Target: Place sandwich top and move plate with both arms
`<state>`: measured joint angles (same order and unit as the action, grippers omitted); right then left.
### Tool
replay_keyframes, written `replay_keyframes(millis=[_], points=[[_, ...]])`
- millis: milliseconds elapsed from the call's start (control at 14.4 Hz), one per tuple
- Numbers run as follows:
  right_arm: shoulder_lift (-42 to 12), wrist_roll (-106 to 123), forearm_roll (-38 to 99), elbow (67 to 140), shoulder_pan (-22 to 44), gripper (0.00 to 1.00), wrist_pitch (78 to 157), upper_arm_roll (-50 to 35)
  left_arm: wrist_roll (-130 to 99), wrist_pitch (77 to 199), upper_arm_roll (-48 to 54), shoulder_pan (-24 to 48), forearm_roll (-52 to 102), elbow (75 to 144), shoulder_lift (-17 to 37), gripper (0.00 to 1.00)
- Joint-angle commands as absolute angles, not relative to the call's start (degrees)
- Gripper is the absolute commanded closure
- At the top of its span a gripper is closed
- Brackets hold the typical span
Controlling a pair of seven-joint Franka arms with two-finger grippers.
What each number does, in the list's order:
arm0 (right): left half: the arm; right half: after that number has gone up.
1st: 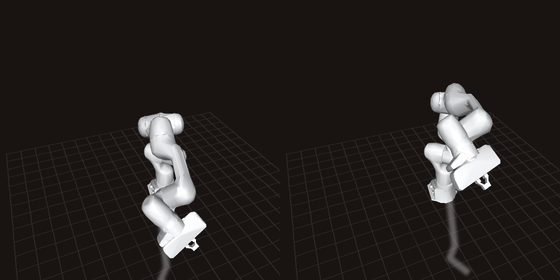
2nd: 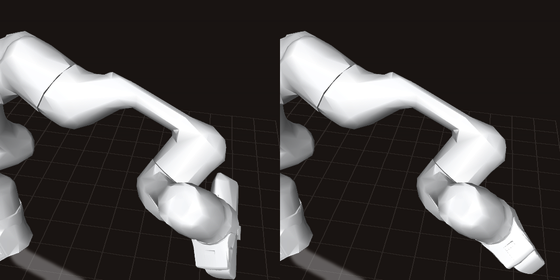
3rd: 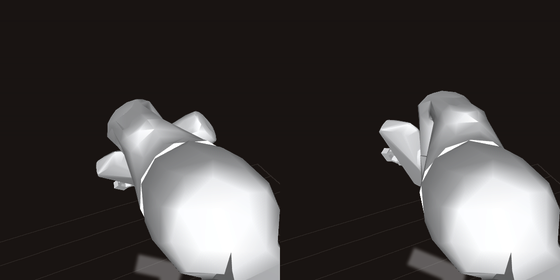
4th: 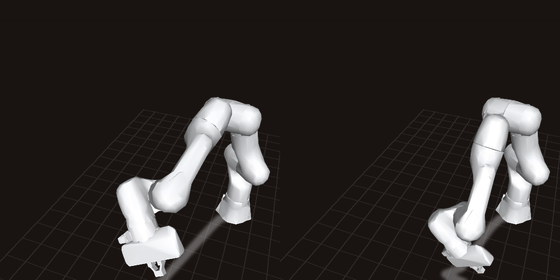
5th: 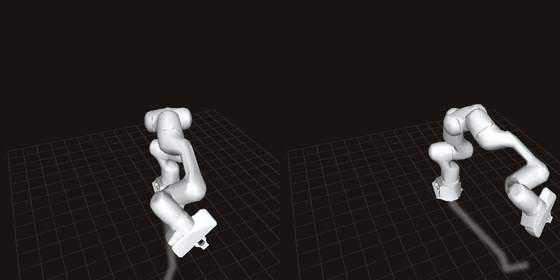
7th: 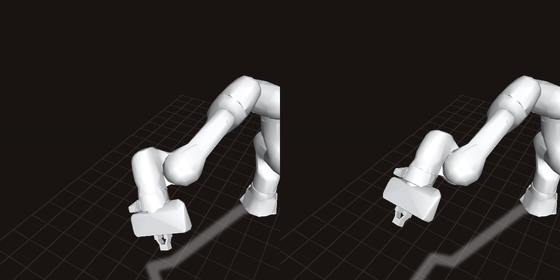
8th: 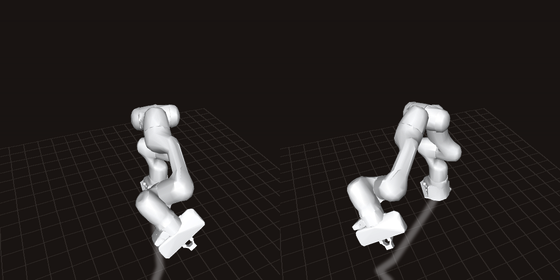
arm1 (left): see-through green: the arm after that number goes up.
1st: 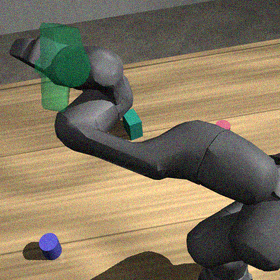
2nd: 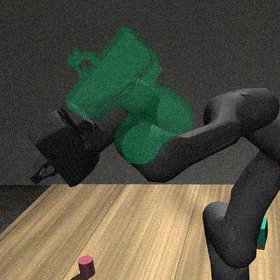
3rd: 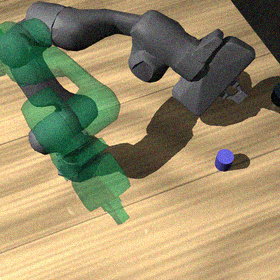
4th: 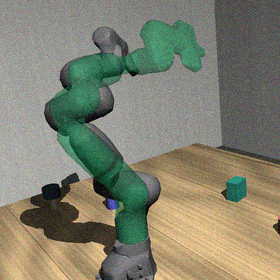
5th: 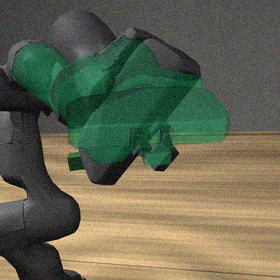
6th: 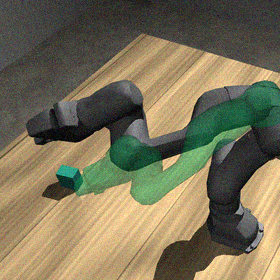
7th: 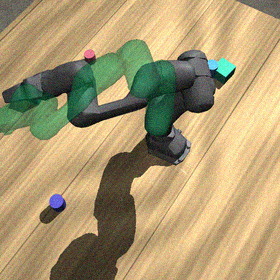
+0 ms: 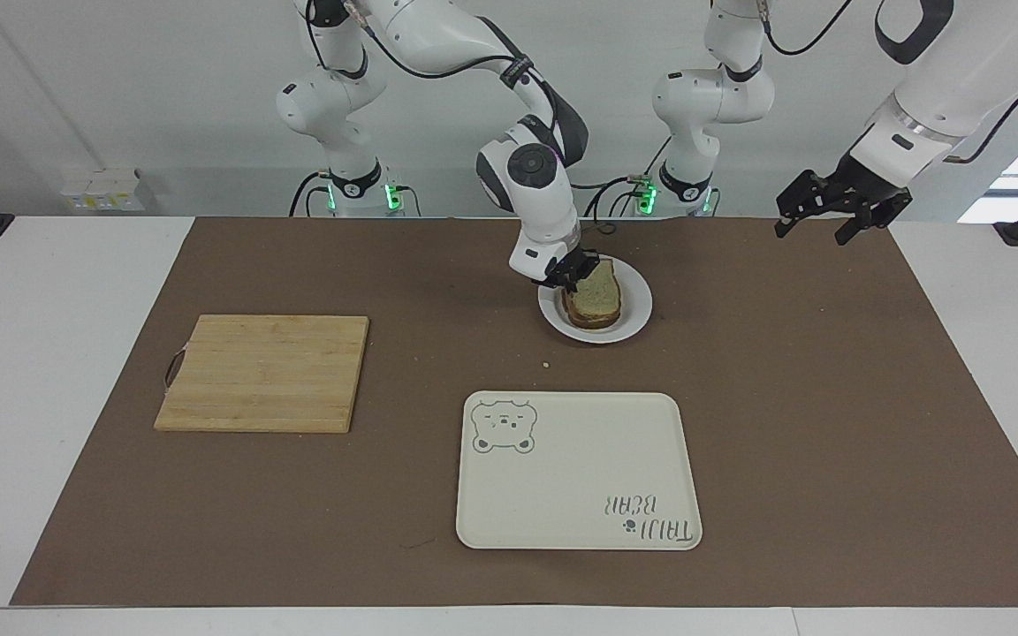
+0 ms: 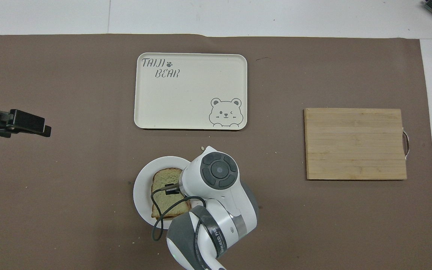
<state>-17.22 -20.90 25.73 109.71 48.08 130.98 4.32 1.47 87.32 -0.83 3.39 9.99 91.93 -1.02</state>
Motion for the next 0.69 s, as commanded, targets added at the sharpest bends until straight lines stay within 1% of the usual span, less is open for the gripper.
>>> replay_keyframes(millis=[0,208,347,416,485,555,624], points=[[-18.2,-21.2,28.6,110.0,49.5,1.00,134.5,4.4,4.0,91.6,-1.0,2.8,13.2,99.1,-5.3,0.00],[-18.2,-20.8,28.6,110.2,49.5,1.00,134.4,4.4,5.2,91.6,-1.0,2.8,14.0,100.1,-5.4,0.00],[-18.1,-20.7,28.7,110.8,49.3,1.00,134.3,4.5,7.9,92.7,-1.1,1.8,16.9,102.3,-5.7,0.00],[-18.2,-20.7,28.7,110.8,49.0,0.98,134.3,4.5,9.2,93.6,-1.1,1.1,17.1,103.3,-5.7,0.00],[-18.2,-20.8,28.6,110.7,48.6,0.59,134.3,4.5,10.4,94.0,-1.1,0.8,17.2,104.2,-5.7,0.00],[-18.3,-20.7,27.6,110.7,48.4,0.01,134.5,4.7,11.8,94.7,-1.1,0.3,18.0,105.3,-5.7,0.00],[-18.5,-20.6,26.5,110.2,48.3,0.00,134.9,4.7,12.7,95.9,-1.1,-0.4,19.1,106.4,-5.7,0.00]])
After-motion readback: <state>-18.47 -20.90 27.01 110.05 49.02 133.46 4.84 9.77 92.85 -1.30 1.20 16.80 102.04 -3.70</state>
